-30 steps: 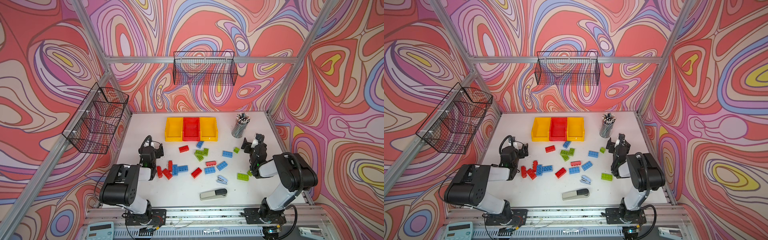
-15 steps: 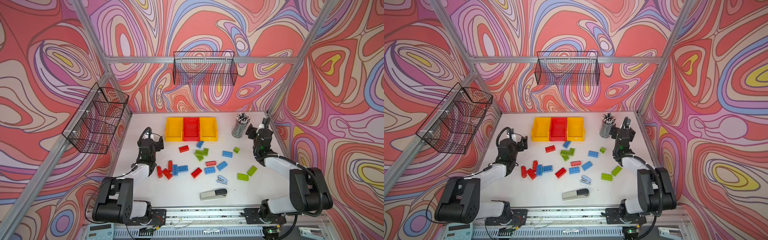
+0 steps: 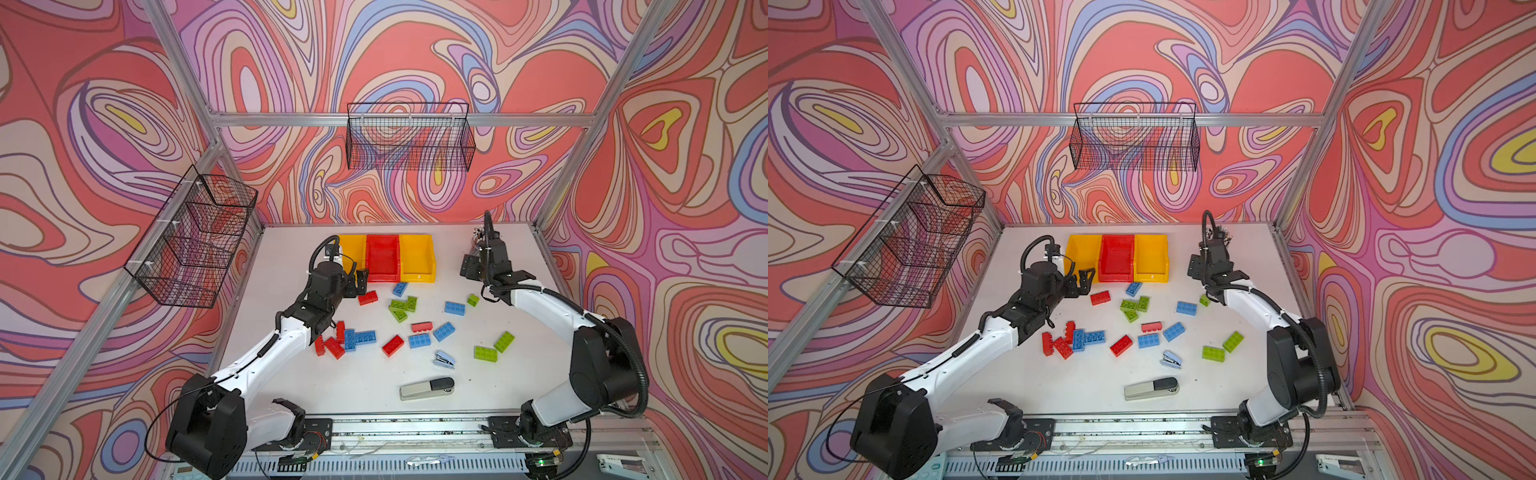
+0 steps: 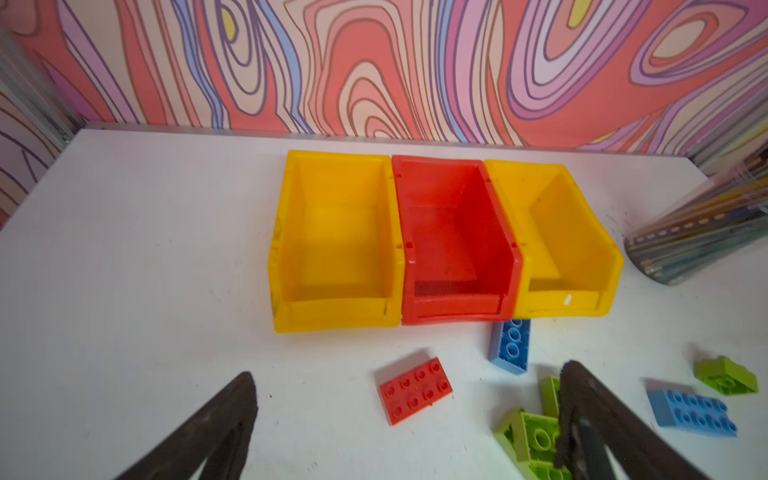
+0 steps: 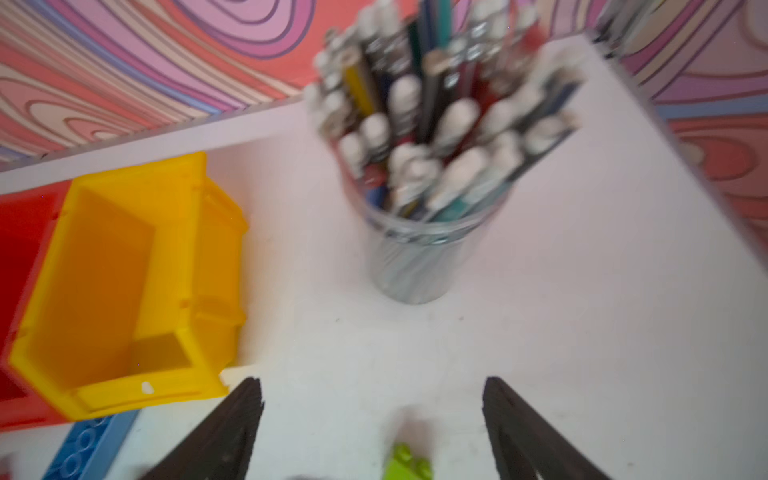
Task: Sort the legos into containers by color
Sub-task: 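Reach the left gripper toward the blue brick by the bins while the right arm rises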
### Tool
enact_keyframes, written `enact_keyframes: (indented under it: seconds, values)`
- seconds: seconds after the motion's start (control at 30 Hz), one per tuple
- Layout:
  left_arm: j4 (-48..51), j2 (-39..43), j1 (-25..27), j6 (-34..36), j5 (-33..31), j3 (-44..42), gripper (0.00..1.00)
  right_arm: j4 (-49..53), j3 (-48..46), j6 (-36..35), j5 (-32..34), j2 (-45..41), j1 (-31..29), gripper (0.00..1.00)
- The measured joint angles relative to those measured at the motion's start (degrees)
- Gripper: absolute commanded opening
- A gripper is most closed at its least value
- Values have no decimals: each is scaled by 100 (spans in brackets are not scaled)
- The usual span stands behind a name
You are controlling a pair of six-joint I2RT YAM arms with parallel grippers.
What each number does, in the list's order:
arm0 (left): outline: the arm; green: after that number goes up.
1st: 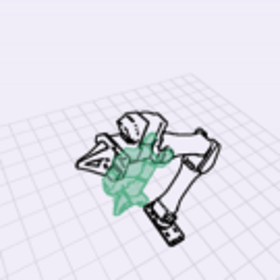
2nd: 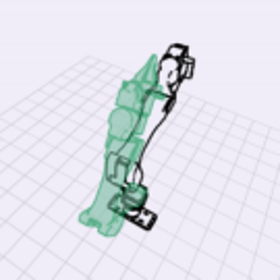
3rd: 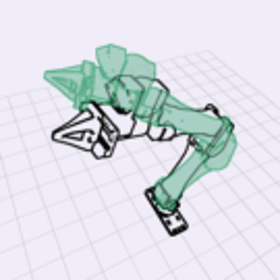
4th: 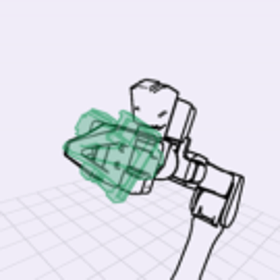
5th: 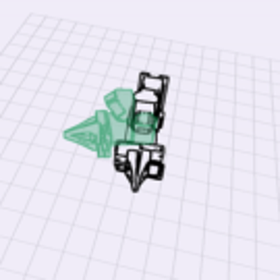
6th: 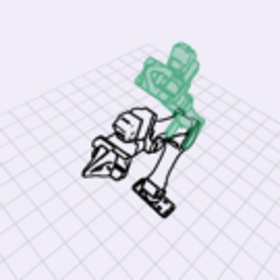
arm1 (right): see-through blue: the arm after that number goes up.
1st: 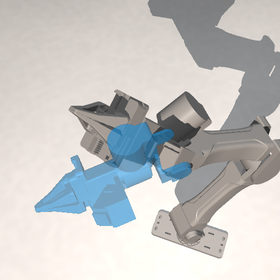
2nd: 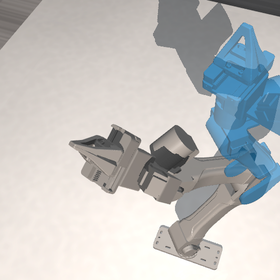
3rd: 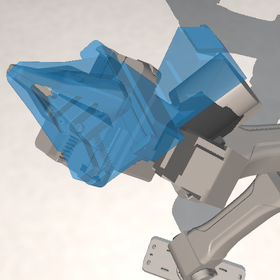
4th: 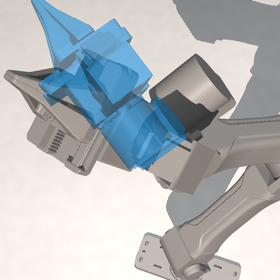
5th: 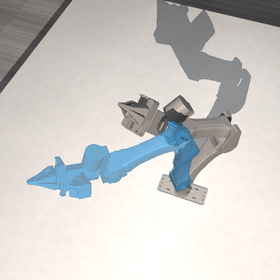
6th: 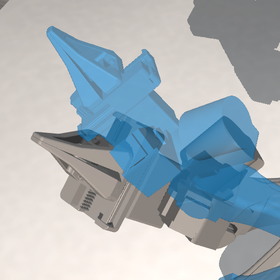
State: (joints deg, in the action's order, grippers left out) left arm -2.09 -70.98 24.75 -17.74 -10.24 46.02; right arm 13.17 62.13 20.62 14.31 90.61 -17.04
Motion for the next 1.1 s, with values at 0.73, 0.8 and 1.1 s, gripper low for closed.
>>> enact_keyframes:
  seconds: [0.73, 0.8, 1.1]
  values:
    - [1484, -2833, 813, -48, 1025, 2315, 86, 1751, 942, 848, -319, -385, -507, 98]
    - [1606, -3126, 844, -50, 1029, 2540, 85, 1884, 944, 894, -267, -538, -507, 98]
    - [2146, -4253, 866, -28, 813, 3593, 75, 2437, 942, 1060, -26, -815, -507, 98]
